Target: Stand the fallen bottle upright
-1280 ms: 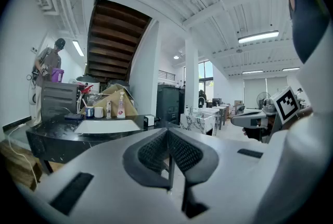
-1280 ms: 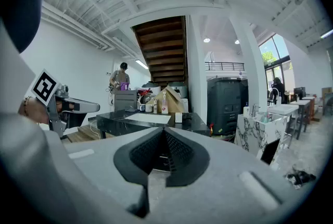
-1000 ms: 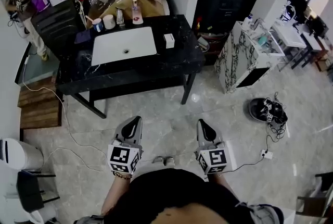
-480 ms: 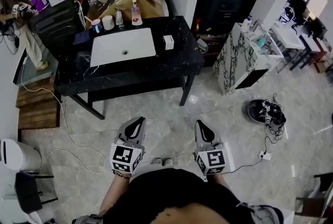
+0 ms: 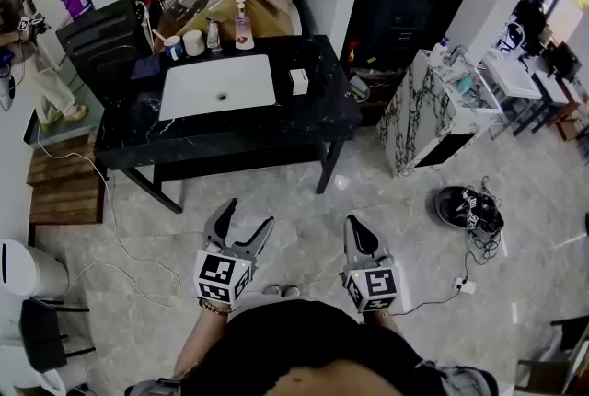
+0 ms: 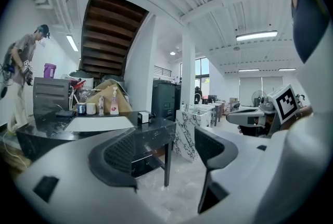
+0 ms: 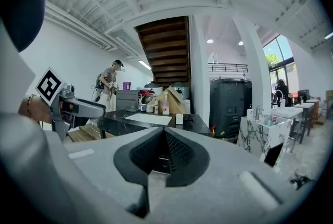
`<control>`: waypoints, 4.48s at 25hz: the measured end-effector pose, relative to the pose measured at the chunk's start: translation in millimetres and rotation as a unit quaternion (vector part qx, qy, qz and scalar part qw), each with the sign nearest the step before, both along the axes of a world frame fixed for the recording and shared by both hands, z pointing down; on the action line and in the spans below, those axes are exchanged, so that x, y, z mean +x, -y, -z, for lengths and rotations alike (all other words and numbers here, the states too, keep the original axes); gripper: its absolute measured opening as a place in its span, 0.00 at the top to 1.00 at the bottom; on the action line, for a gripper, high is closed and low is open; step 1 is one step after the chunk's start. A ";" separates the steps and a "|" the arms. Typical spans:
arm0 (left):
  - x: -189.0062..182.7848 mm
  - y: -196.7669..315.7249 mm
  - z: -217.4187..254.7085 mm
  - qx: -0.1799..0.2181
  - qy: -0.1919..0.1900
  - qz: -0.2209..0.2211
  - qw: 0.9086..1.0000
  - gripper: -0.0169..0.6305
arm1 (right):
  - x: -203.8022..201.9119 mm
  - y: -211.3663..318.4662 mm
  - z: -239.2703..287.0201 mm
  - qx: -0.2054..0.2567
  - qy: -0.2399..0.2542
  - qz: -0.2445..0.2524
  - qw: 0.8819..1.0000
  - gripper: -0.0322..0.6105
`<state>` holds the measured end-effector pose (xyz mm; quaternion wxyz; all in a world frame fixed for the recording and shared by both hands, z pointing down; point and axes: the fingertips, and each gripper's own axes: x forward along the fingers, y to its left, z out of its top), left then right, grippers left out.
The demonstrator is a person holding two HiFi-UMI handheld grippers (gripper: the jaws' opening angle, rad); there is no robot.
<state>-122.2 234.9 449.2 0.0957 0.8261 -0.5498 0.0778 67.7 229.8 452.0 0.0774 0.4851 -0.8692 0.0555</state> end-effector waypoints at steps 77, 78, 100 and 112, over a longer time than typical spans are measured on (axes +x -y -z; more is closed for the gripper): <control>77.1 504.5 -41.7 -0.116 0.193 -0.256 0.940 0.35 | -6.2 436.6 -27.9 -0.055 0.006 -0.031 0.998 0.95; 82.3 506.2 -44.5 -0.123 0.209 -0.266 0.933 0.39 | -3.1 439.3 -26.6 -0.056 0.006 -0.030 0.998 0.95; 106.7 526.3 -147.9 -0.421 0.408 -0.374 0.719 0.74 | 96.7 456.3 -20.2 -0.052 0.021 -0.117 0.992 0.95; 117.4 543.9 -141.3 -0.341 0.423 -0.358 0.759 0.85 | 95.1 445.2 -20.2 -0.047 0.030 -0.114 0.992 0.94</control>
